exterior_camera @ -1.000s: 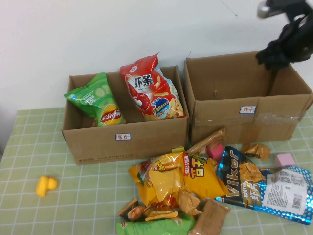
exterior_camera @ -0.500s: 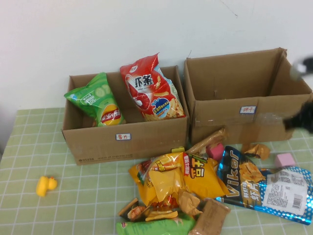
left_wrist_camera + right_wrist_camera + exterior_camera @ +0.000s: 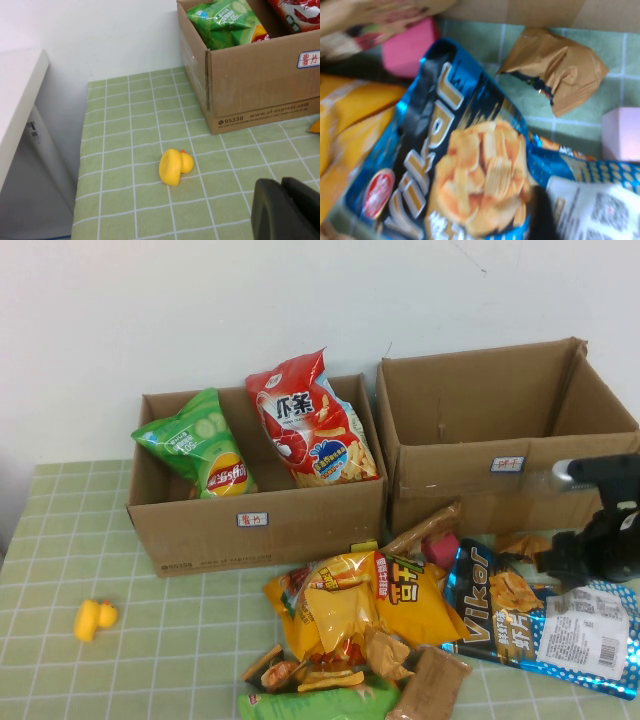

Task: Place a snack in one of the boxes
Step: Pick up the biscuit

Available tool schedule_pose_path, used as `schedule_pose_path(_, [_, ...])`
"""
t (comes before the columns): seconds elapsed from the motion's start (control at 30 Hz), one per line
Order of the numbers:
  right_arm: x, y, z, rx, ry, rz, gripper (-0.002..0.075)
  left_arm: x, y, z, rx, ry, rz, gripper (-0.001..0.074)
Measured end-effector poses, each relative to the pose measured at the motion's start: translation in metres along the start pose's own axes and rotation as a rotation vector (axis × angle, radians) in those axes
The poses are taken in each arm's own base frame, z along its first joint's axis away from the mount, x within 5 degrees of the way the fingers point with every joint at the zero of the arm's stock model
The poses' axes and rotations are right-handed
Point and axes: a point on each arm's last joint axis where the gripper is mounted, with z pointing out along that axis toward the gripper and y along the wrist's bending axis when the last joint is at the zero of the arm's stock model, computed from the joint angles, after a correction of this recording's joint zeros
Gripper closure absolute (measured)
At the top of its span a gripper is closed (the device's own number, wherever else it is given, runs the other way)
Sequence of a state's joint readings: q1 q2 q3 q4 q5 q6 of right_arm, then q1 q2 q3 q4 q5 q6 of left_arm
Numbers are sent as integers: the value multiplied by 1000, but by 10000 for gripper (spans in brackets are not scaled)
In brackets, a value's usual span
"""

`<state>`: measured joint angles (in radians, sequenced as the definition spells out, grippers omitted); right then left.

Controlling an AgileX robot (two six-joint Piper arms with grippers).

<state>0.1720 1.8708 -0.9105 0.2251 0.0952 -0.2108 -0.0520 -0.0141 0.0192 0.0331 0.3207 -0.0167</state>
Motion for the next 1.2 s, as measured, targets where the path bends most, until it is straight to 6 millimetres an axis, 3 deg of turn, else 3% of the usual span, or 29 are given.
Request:
schedule_pose_path(0.07, [3, -1, 12, 7, 1, 13, 222, 0, 0, 0, 0, 0, 0, 737])
schedule_pose_path(0.13, [2, -2, 22, 11, 3, 19, 171, 0, 0, 0, 0, 0, 0, 737])
schedule_pose_path(0.37, [-11, -3, 51, 17, -15, 26, 136, 0, 0, 0, 0, 0, 0, 737])
schedule_pose_path(0.7, [-35, -4, 85, 16, -49, 26, 136, 0, 0, 0, 0, 0, 0, 737])
schedule_pose_path(1.03, [-26, -5, 112, 11, 17, 28, 141, 0, 0, 0, 0, 0, 0, 737])
schedule_pose_path(1.13, [-26, -5, 112, 11, 16, 28, 197, 0, 0, 0, 0, 0, 0, 737])
schedule_pose_path(1.2, [-26, -5, 112, 11, 16, 28, 300, 0, 0, 0, 0, 0, 0, 737])
